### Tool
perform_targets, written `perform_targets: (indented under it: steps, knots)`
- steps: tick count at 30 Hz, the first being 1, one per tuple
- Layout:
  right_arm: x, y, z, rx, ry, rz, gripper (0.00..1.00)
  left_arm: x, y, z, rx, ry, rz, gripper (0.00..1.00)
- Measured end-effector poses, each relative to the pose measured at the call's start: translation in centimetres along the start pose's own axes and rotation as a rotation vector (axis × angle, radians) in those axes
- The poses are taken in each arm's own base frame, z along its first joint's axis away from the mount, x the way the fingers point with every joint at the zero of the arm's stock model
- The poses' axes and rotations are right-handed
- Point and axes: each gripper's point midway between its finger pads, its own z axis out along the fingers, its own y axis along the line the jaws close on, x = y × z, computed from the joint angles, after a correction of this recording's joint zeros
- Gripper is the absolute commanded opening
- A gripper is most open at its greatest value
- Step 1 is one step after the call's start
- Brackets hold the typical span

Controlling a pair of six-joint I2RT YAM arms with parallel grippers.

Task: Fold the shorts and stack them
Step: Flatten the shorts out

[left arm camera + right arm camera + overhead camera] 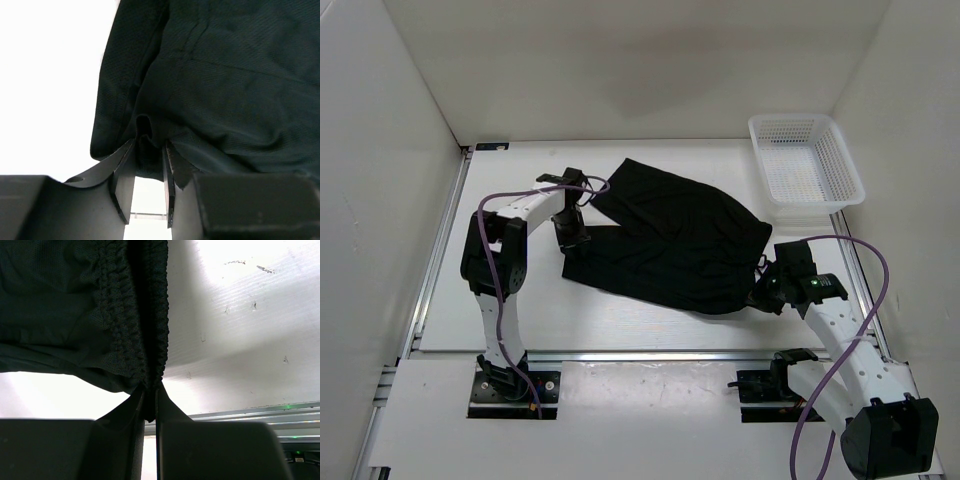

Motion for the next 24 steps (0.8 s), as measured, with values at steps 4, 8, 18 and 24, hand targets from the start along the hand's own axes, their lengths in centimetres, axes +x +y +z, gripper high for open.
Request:
perform_targets:
  steps: [4, 8, 18, 24]
  knots:
    - [0.01, -0.02, 0.03, 0.001, 0.001, -0.002, 0.0, 0.42, 0.24, 0.25, -0.007, 0.013, -0.001, 0.46]
    - [0.06, -0.09, 0.11, 0.006, 0.006, -0.003, 0.0, 0.75, 0.44, 0.44, -0.013, 0.022, -0.001, 0.47]
    - [0.06, -0.09, 0.11, 0.006, 0.006, -0.003, 0.0, 0.98, 0.51, 0.11, -0.011, 0.019, -0.017, 0.1]
    - [0.06, -0.08, 0.11, 0.005, 0.006, -0.003, 0.0, 1.02, 0.53, -0.02, -0.012, 0.018, -0.022, 0.1]
